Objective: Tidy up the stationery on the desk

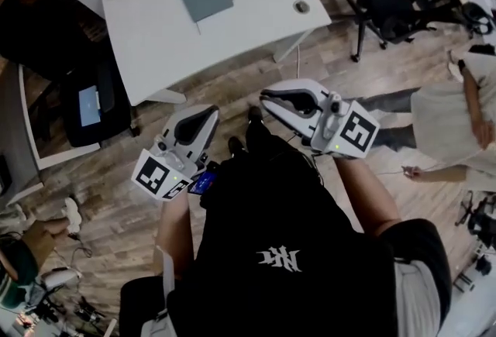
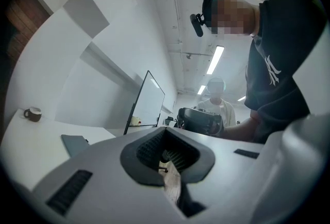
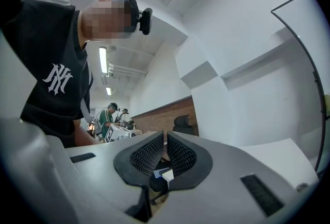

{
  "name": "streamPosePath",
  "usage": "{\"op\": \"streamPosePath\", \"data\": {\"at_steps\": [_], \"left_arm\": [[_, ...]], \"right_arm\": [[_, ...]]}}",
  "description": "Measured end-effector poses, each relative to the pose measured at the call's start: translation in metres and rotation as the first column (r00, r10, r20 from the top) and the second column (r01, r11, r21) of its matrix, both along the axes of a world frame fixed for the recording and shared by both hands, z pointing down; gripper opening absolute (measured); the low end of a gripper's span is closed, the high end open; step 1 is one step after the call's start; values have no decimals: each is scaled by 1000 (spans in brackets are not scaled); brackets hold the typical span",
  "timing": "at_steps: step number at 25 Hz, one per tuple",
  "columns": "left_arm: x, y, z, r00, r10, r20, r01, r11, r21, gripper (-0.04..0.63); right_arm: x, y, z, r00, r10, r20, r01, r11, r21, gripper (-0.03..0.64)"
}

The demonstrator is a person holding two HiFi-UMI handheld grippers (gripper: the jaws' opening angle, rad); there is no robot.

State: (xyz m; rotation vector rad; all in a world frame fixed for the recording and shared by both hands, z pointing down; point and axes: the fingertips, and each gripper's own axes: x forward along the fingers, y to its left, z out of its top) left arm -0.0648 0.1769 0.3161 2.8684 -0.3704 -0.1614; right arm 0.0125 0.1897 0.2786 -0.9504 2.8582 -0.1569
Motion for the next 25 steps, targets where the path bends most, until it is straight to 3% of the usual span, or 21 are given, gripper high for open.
{"op": "streamPosePath", "data": {"at_steps": [10, 25], "left_arm": [[-11, 39, 1, 999, -37, 39, 37, 999, 9, 3], [34, 58, -19, 996, -56, 63, 52, 997, 53, 3]], "right_arm": [[-16, 36, 9, 999, -36, 18, 36, 999, -19, 49], [39, 68, -4, 1000, -27, 8, 27, 999, 42, 41]]}}
